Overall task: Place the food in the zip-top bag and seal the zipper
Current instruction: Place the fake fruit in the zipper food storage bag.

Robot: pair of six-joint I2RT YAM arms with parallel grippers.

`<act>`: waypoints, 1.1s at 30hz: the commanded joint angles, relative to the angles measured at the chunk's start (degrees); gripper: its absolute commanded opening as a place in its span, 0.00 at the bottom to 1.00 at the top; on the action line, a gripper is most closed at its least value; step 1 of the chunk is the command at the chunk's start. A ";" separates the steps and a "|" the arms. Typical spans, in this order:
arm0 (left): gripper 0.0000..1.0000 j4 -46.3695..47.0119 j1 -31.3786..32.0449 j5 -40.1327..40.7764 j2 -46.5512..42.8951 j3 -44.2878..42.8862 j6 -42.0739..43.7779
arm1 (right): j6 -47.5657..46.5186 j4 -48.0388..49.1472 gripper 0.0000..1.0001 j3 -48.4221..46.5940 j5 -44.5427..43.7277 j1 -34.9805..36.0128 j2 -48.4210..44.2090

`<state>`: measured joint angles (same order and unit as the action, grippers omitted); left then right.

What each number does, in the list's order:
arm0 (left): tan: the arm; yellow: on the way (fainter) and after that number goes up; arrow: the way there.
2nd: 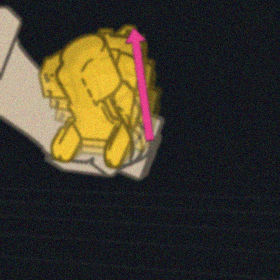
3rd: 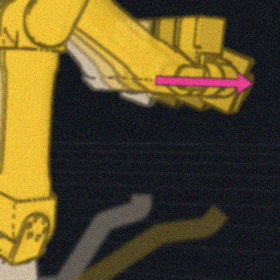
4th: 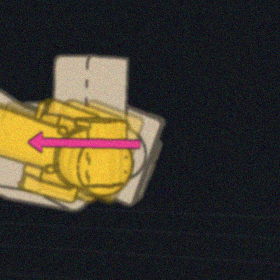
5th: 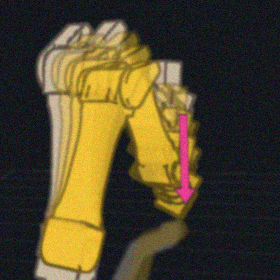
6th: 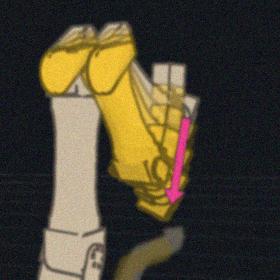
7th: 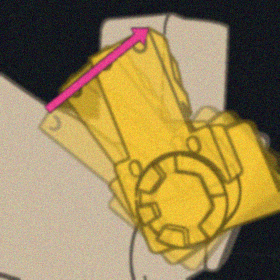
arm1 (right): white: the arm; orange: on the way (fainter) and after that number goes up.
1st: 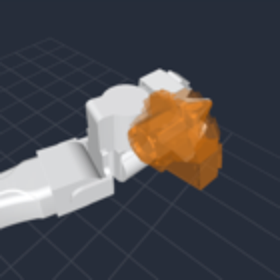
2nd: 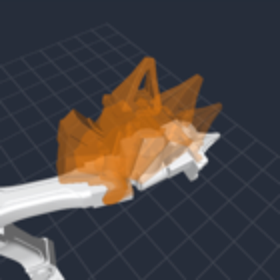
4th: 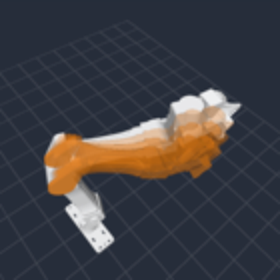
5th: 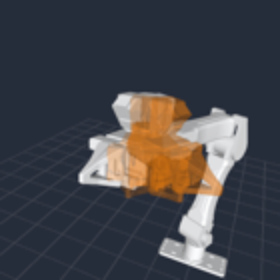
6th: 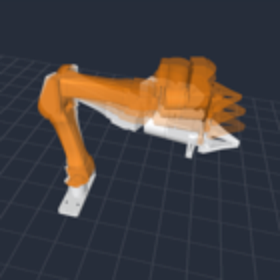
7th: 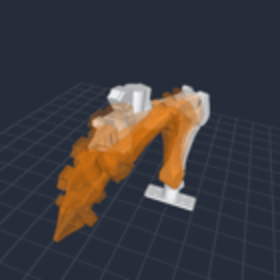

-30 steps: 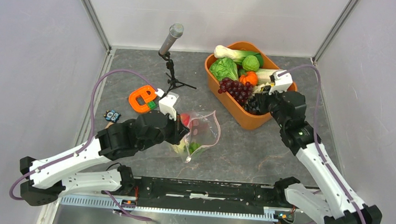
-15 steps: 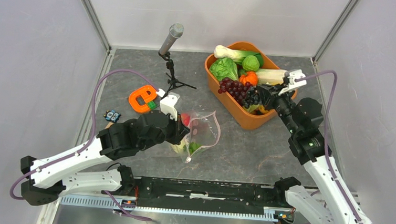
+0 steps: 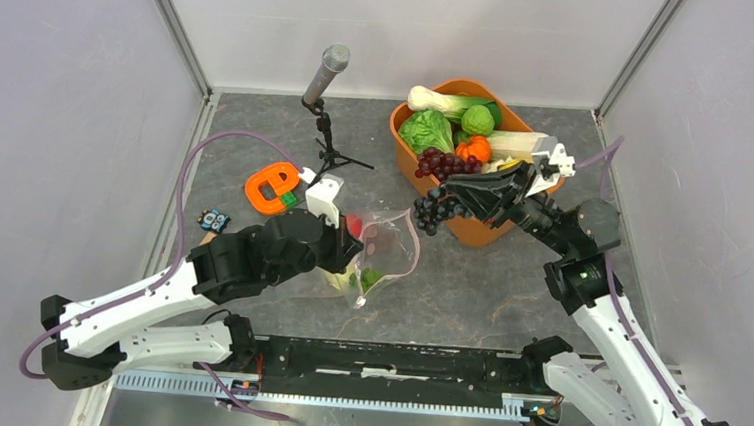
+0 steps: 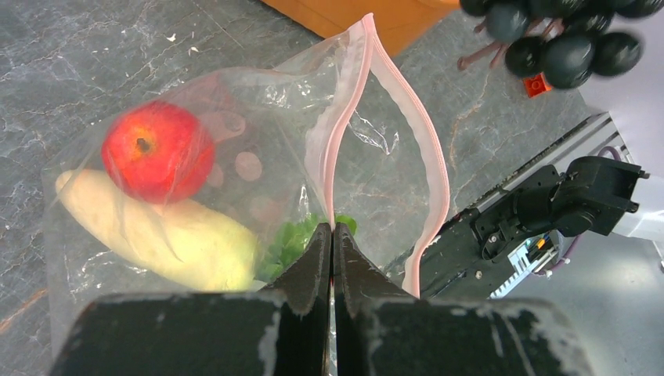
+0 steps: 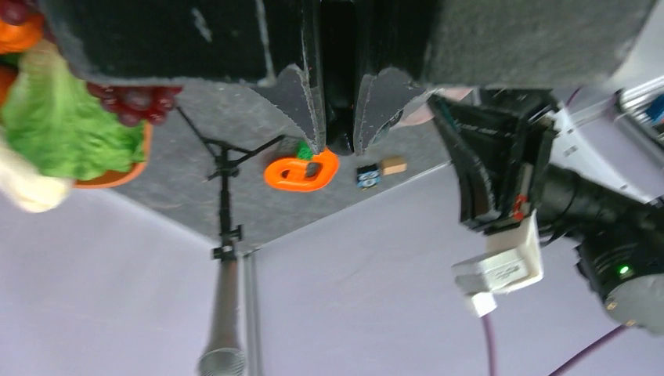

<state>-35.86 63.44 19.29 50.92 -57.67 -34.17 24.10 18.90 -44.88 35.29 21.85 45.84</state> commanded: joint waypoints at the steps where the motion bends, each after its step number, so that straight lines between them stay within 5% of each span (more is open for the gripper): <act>1: 0.02 2.86 0.02 2.03 -1.99 -0.08 -0.37 | 1.72 4.07 0.11 0.93 6.68 2.60 0.84; 12: 0.02 3.51 -0.02 2.63 -4.03 0.27 -2.93 | -6.34 1.89 0.13 -2.10 -2.49 19.00 11.97; 16: 0.02 3.17 -0.05 7.02 -7.87 1.01 -5.04 | -11.78 -3.46 0.29 -5.64 -7.65 24.27 16.71; 18: 0.02 3.14 -0.07 9.68 -10.65 1.65 -5.63 | -11.20 -1.66 0.54 -5.47 -6.96 24.94 17.81; 22: 0.02 0.99 -0.07 16.09 -16.08 2.11 -6.46 | -9.99 2.90 0.72 -4.22 -2.50 25.06 17.70; 27: 0.02 -2.88 -0.04 24.44 -23.43 4.40 -11.21 | -9.86 6.10 0.76 -2.13 -2.74 25.02 13.76; 33: 0.02 -3.19 0.00 27.58 -32.88 7.56 -11.15 | -12.84 -6.04 0.82 -3.10 -18.57 25.00 11.21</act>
<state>-39.70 63.44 41.52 21.06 -50.43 -42.48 13.45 19.27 -46.89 27.92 46.83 57.80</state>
